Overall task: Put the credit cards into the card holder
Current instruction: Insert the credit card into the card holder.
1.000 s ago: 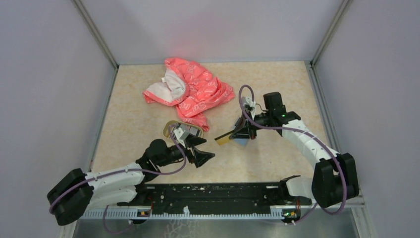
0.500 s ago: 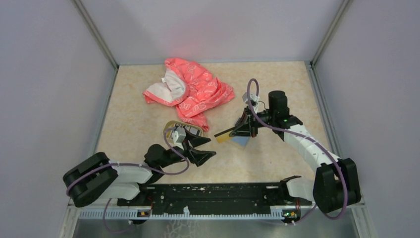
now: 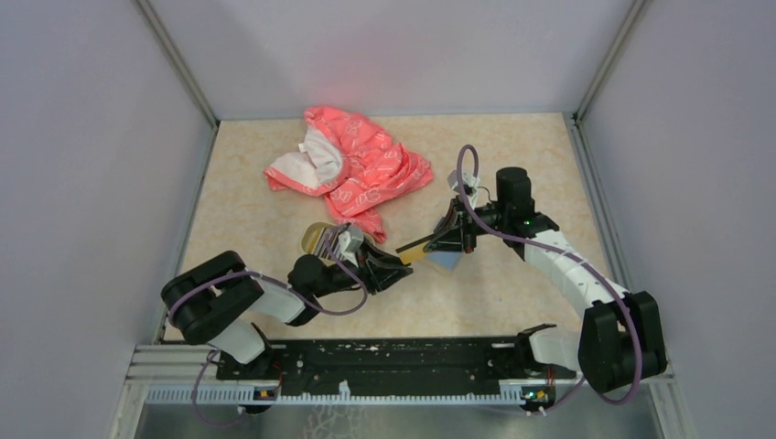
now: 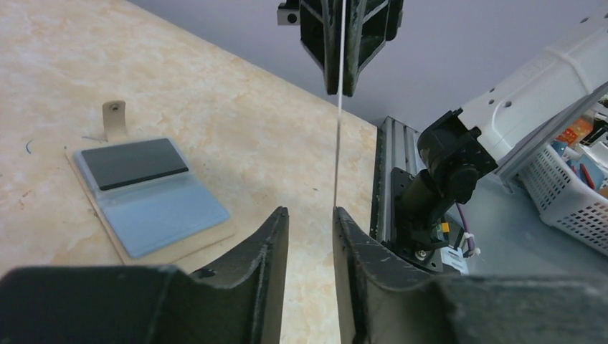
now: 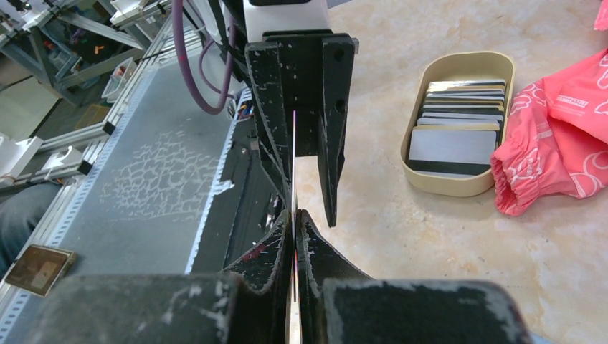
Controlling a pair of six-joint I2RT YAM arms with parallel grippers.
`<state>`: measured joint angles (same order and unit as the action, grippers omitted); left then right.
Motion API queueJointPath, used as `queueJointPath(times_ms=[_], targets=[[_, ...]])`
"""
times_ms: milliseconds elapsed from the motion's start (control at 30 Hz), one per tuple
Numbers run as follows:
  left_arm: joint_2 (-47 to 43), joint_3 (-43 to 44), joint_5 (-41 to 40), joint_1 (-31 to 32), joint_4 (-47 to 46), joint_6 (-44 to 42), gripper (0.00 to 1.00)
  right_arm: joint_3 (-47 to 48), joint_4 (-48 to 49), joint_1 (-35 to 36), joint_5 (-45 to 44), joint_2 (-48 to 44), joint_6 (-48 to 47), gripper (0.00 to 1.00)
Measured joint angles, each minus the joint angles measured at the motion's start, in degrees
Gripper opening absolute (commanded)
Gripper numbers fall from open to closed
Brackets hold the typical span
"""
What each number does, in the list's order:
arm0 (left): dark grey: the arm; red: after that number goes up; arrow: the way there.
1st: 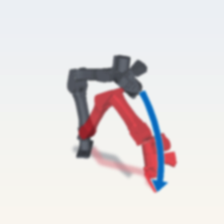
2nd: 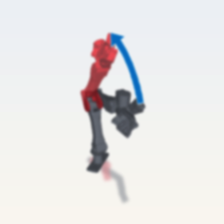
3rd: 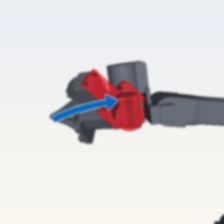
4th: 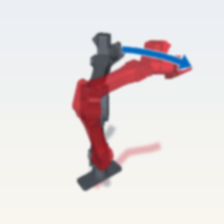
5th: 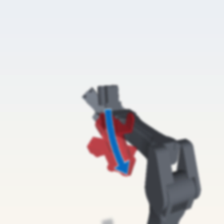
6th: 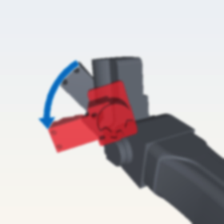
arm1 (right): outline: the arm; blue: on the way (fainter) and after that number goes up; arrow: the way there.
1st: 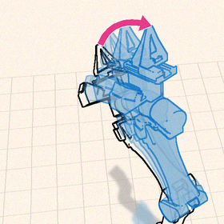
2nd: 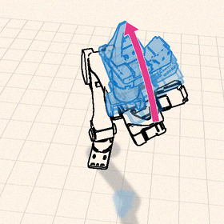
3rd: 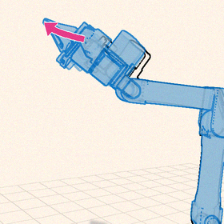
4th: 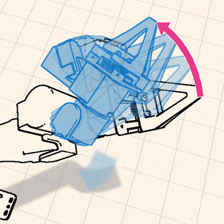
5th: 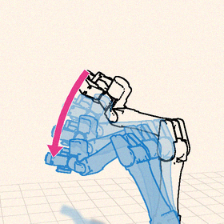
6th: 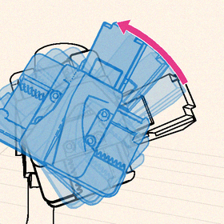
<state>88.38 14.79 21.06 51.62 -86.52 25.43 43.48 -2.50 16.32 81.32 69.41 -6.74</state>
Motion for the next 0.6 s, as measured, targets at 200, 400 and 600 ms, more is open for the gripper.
queueJointPath(times_ms=[200, 400, 600], targets=[[1.99, 0.42, 0.85, 0.00, 0.00, 1.07, 0.38, 0.00, -0.07, 0.00, 0.00, 0.02, -0.17, 0.00], [1.97, 0.94, 2.38, 0.00, -0.02, 1.81, 0.41, 0.00, -0.20, 0.00, 0.00, 0.04, -0.66, 0.00], [1.44, 0.94, 3.43, 0.00, -0.04, 1.77, 0.47, 0.00, -0.50, 0.00, 0.00, 0.11, -1.05, 0.00]])
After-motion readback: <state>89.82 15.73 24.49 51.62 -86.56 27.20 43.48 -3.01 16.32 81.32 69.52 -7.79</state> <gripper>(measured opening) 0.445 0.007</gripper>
